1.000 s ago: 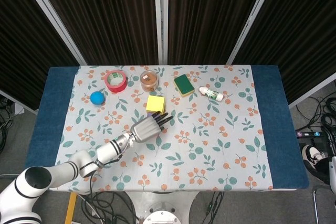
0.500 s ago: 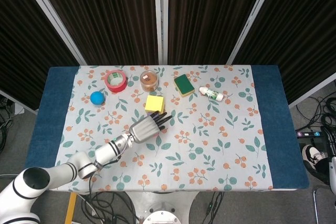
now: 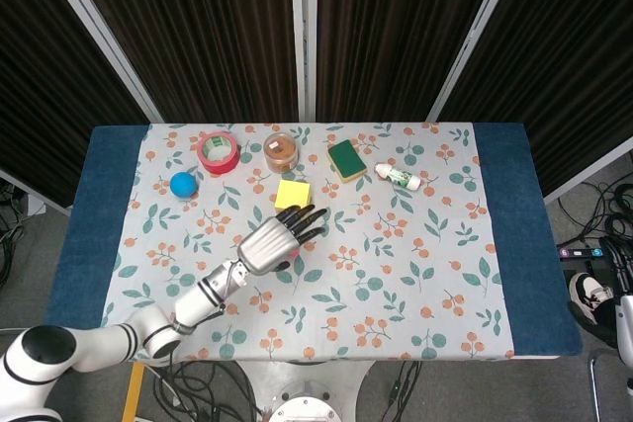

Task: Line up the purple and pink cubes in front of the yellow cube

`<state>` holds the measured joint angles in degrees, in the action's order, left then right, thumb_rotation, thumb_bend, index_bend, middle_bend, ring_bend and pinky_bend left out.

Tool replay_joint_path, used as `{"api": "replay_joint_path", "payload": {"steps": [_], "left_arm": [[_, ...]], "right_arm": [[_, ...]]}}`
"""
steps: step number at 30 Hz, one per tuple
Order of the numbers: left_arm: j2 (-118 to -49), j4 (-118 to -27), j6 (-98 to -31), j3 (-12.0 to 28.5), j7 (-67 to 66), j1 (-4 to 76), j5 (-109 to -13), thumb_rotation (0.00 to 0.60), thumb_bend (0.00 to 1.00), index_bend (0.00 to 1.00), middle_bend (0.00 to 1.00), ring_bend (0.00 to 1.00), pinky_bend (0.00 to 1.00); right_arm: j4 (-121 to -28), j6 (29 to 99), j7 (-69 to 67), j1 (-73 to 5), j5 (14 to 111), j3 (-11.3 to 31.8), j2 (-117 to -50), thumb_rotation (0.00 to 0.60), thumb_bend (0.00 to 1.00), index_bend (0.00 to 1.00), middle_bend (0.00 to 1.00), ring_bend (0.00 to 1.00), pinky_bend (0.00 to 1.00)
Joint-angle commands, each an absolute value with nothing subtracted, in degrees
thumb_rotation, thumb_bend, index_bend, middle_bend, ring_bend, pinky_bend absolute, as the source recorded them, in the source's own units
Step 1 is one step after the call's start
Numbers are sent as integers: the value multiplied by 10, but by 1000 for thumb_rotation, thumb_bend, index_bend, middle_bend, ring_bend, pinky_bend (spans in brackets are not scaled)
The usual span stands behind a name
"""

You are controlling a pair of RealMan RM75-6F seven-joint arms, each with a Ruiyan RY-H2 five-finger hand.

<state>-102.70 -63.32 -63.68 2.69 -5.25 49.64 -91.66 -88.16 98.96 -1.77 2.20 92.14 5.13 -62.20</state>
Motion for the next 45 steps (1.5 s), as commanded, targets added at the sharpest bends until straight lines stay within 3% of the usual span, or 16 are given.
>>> {"api": "replay_joint_path", "payload": {"steps": [1, 10, 18, 45], "left_arm": [[-1057, -612, -631, 38, -61, 496, -906, 600, 29, 163, 6, 44, 171], [-1112, -557, -607, 56, -91, 512, -889, 600, 0, 132, 0, 29, 146], [-1139, -495, -593, 46, -112, 518, -894, 600, 0, 131, 0, 28, 146], [-1147, -420, -623, 15, -124, 507, -928, 600, 0, 131, 0, 25, 146]], "right_arm": [[-883, 993, -17, 24, 921, 52, -621, 600, 41, 51, 116, 83, 240], [-882, 996, -16, 26, 920, 52, -622, 600, 42, 51, 116, 83, 240], [-879, 1000, -19, 29, 918, 54, -622, 600, 42, 51, 116, 84, 240], [-880, 1009, -18, 32, 926, 53, -623, 600, 42, 51, 115, 84, 240]]}}
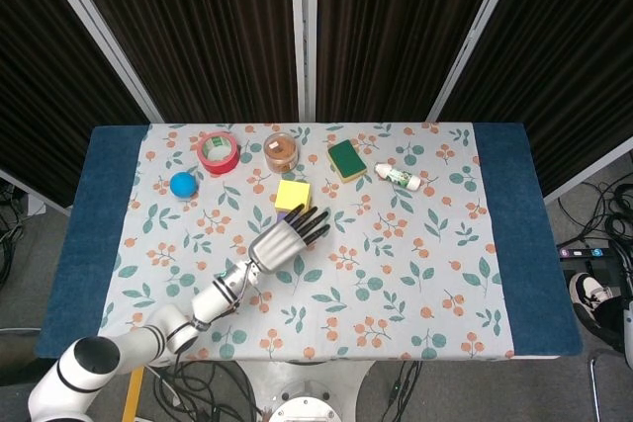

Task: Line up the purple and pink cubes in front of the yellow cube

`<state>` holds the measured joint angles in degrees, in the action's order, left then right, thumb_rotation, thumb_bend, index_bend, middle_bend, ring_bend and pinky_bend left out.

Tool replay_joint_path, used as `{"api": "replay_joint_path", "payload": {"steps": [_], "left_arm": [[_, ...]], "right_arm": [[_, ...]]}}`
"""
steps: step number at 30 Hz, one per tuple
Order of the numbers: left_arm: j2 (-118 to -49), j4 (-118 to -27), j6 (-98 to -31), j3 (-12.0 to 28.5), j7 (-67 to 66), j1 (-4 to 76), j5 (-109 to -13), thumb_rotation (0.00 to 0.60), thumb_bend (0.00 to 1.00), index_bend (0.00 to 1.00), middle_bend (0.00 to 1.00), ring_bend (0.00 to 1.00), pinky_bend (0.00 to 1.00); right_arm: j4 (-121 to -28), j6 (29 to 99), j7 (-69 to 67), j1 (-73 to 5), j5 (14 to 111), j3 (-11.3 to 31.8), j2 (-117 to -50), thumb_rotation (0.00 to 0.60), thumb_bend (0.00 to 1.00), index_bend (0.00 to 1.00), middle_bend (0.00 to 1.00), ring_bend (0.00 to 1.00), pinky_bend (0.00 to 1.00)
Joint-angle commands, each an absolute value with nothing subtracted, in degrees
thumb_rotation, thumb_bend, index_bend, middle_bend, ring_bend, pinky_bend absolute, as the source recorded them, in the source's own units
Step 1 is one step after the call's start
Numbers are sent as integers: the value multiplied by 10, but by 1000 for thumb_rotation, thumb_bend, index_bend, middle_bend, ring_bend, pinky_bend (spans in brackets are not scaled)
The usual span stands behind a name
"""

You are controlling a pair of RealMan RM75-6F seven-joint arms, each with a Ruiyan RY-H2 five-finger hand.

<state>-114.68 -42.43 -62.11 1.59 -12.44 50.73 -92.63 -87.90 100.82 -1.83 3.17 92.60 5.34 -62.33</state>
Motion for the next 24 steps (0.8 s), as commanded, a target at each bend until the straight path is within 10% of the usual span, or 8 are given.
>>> {"api": "replay_joint_path", "payload": {"steps": [1, 24], "left_arm": [[-1148, -418, -625, 15, -124, 507, -929, 600, 0, 131, 0, 25, 146], [-1165, -383, -622, 24, -125, 521, -927, 600, 0, 131, 0, 24, 146]], "right_arm": [[-880, 1009, -18, 32, 926, 53, -623, 600, 42, 51, 115, 84, 240], [-881, 1010, -16, 34, 927, 53, -624, 600, 41, 51, 114, 83, 240]]}}
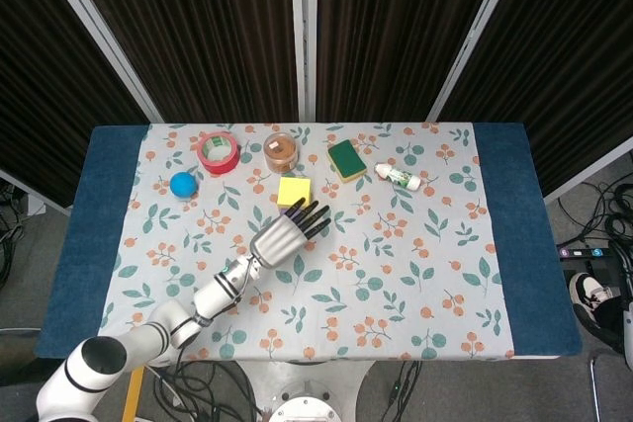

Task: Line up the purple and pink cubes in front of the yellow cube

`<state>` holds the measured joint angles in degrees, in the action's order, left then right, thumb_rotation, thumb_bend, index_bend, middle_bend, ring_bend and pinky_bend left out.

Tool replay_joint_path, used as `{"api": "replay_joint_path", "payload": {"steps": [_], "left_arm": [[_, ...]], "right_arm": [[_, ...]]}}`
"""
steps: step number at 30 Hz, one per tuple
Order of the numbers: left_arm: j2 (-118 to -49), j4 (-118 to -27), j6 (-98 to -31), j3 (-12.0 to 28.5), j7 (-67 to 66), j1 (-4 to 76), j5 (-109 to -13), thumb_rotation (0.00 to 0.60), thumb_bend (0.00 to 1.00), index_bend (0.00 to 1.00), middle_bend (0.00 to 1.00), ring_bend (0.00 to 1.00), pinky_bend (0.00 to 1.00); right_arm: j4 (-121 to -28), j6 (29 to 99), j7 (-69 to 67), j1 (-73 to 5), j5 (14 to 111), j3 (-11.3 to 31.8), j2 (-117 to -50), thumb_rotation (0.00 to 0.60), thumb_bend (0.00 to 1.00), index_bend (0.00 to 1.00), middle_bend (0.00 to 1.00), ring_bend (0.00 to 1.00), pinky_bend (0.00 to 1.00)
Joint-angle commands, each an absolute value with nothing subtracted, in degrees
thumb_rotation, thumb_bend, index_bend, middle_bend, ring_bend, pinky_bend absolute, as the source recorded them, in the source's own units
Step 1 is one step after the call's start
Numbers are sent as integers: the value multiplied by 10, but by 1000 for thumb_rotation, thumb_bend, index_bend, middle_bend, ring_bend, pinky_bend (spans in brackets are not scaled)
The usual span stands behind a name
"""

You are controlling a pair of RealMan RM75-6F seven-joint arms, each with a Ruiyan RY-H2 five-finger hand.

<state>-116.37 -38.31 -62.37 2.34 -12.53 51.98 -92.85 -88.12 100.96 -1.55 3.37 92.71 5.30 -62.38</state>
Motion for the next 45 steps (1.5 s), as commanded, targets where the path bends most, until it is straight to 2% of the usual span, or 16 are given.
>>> {"api": "replay_joint_path", "payload": {"steps": [1, 15, 19, 25, 31, 36, 39, 45], "left_arm": [[-1166, -382, -621, 25, -126, 521, -927, 600, 0, 131, 0, 25, 146], [-1160, -404, -611, 24, -141, 520, -921, 600, 0, 131, 0, 25, 146], [-1134, -453, -631, 34, -123, 501, -907, 600, 0, 131, 0, 24, 146], [-1020, -638, -698, 57, -91, 433, -866, 600, 0, 131, 0, 25, 146], [-863, -812, -706, 69, -86, 348, -765, 600, 0, 131, 0, 25, 146], [-788, -857, -747, 51, -76, 271, -721, 600, 0, 131, 26, 27, 148], [-767, -862, -779, 33, -75, 229, -712, 600, 0, 131, 63, 27, 148], [-740, -881, -828, 4, -88, 161, -707, 600, 0, 131, 65, 27, 147]], "right_arm": [[-881, 1010, -16, 34, 926, 53, -624, 600, 41, 51, 114, 83, 240], [-876, 1010, -22, 36, 926, 53, -625, 600, 41, 51, 115, 83, 240], [-877, 1011, -23, 36, 926, 53, -622, 600, 41, 51, 114, 83, 240], [-876, 1001, -28, 31, 924, 54, -620, 600, 42, 51, 114, 83, 240], [-879, 968, -54, 17, 923, 48, -611, 600, 48, 56, 115, 84, 240], [-875, 919, -99, -3, 924, 36, -599, 600, 116, 56, 96, 54, 203], [-869, 896, -134, -17, 933, 29, -599, 600, 132, 56, 78, 26, 158], [-856, 876, -151, -37, 950, 22, -616, 600, 131, 56, 74, 14, 111]]}}
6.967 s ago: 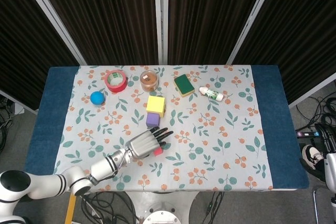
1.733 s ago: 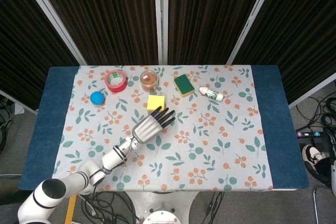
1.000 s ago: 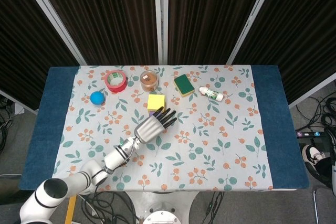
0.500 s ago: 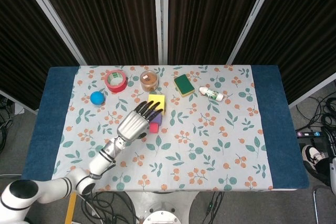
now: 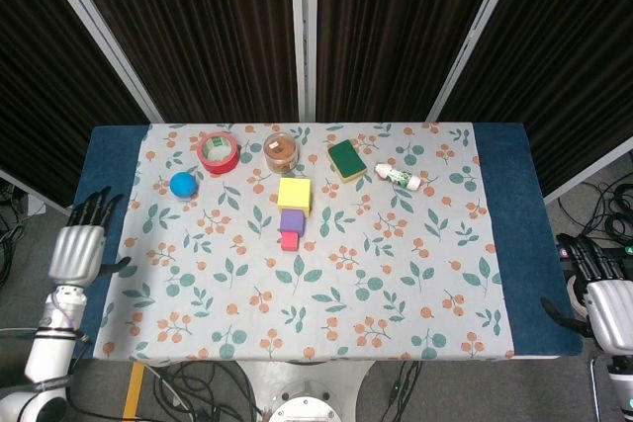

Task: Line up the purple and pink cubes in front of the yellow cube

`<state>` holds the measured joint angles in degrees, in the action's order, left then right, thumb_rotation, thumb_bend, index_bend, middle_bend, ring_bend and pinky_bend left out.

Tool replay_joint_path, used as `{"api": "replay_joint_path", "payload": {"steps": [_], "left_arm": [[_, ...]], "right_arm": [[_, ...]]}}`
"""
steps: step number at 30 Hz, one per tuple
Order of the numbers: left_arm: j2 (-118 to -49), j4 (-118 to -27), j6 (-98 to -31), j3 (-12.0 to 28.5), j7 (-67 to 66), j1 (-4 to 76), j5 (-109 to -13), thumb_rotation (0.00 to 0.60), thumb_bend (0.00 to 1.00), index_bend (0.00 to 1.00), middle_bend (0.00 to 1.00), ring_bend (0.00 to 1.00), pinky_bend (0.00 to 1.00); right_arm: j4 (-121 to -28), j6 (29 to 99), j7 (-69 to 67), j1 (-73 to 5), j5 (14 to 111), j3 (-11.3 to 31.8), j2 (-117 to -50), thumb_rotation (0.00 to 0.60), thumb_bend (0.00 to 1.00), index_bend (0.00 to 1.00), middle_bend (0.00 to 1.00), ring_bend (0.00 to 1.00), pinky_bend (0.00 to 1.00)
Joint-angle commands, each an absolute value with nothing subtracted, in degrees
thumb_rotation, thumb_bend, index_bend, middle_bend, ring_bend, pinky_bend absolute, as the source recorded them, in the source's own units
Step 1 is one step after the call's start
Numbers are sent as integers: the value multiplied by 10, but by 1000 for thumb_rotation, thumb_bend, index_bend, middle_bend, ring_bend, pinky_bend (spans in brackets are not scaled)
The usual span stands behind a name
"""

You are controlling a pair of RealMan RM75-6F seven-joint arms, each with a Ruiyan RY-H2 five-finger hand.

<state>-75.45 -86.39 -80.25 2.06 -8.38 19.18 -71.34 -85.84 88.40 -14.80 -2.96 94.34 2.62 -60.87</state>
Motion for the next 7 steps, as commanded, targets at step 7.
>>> {"api": "replay_joint_path", "payload": {"steps": [7], "left_arm": [[-727, -909, -882, -9, -120, 112, -724, 600, 0, 131, 65, 27, 147]], "right_arm": [[-858, 865, -133, -45, 946, 20, -627, 600, 131, 56, 73, 12, 109]]}}
